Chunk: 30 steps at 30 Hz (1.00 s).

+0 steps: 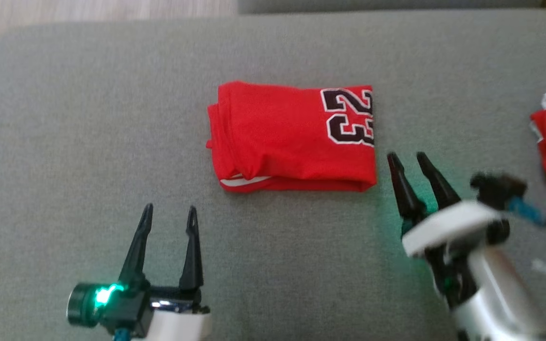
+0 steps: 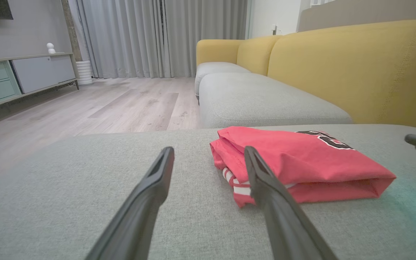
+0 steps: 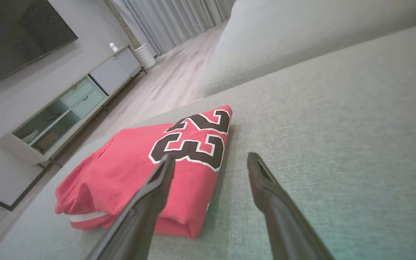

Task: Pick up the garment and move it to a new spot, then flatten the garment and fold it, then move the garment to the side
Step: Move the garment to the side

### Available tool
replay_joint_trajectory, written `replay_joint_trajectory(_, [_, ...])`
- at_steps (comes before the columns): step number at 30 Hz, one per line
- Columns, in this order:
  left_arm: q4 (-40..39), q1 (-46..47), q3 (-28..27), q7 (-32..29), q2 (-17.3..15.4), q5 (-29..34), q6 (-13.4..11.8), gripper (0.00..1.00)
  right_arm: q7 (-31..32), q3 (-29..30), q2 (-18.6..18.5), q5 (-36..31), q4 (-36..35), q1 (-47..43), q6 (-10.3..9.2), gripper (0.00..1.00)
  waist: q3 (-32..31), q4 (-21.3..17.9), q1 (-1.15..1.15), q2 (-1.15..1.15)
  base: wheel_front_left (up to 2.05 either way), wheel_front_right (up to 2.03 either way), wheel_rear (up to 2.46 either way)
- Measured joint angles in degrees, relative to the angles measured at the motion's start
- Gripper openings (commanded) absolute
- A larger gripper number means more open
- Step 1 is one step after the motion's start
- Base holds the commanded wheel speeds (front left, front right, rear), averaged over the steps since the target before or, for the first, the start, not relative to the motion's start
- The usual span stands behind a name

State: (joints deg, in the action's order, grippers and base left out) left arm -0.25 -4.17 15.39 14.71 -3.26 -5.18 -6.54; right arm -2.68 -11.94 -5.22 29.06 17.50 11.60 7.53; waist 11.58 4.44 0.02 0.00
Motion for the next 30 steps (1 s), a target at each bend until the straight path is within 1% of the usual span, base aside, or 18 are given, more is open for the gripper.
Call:
replay_joint_trajectory(3, [0.4,1.8,1.0,0.0,0.0,0.0,0.0,1.00,5.8,-0.2,-0.8,5.4,2.8,4.8,0.00,1.00,2.1,0.4,0.00,0.00,0.00,0.00,0.00])
replay_joint_trajectory(8, [1.2,4.7,1.6,0.0,0.1,0.0,-0.1,1.00,12.5,2.7,-0.9,11.5,8.8,9.8,0.00,1.00,4.5,1.8,-0.01,0.00,0.00,0.00,0.00])
replay_joint_trajectory(13, [1.5,5.4,1.8,0.0,0.1,0.0,-0.5,1.00,14.4,3.6,-0.6,16.5,11.4,13.7,0.00,1.00,5.8,2.8,-0.02,0.00,0.00,0.00,0.00])
replay_joint_trajectory(15, [1.7,5.4,2.1,0.0,0.1,-0.1,-0.6,1.00,15.5,3.5,-0.5,19.2,12.7,15.3,0.00,1.00,6.2,3.2,-0.02,0.00,0.00,0.00,0.00])
replay_joint_trajectory(18, [1.9,6.1,3.0,0.0,0.1,-0.4,-1.1,1.00,16.2,2.6,-0.5,21.5,13.6,16.7,0.00,1.00,6.5,3.5,-0.03,0.00,0.00,0.00,0.00])
replay_joint_trajectory(20, [1.9,6.8,3.3,0.0,0.2,-0.4,-1.1,1.00,16.5,1.4,-0.6,22.1,14.2,17.6,0.00,0.71,6.7,3.8,-0.02,0.00,0.00,0.00,0.00])
replay_joint_trajectory(21, [1.9,7.1,3.4,0.0,0.2,-0.4,-1.1,1.00,16.6,0.8,-0.6,22.4,14.4,17.9,0.00,0.50,6.7,3.9,-0.02,0.00,0.00,0.00,0.00])
replay_joint_trajectory(22, [1.9,7.4,3.4,0.0,0.2,-0.4,-1.2,1.00,16.8,0.1,-0.6,22.6,14.6,18.3,0.00,0.38,6.8,4.0,-0.02,0.00,0.00,0.00,0.00])
replay_joint_trajectory(24, [1.9,7.6,3.4,0.0,0.2,-0.8,-1.6,1.00,17.3,-1.3,-0.5,23.2,14.5,18.6,0.00,0.07,6.8,4.1,-0.02,0.00,0.00,0.00,0.00])
replay_joint_trajectory(25, [2.0,7.6,3.4,0.0,0.2,-0.9,-1.6,1.00,17.3,-2.0,-0.5,23.3,14.3,18.6,0.00,0.00,6.8,4.0,-0.02,0.00,0.00,0.00,0.00])
replay_joint_trajectory(30, [2.1,7.6,3.2,0.0,0.2,-0.9,-2.1,1.00,16.1,-3.8,-0.3,22.1,13.8,18.6,0.00,0.00,6.5,3.6,-0.02,0.00,0.00,0.00,0.00])
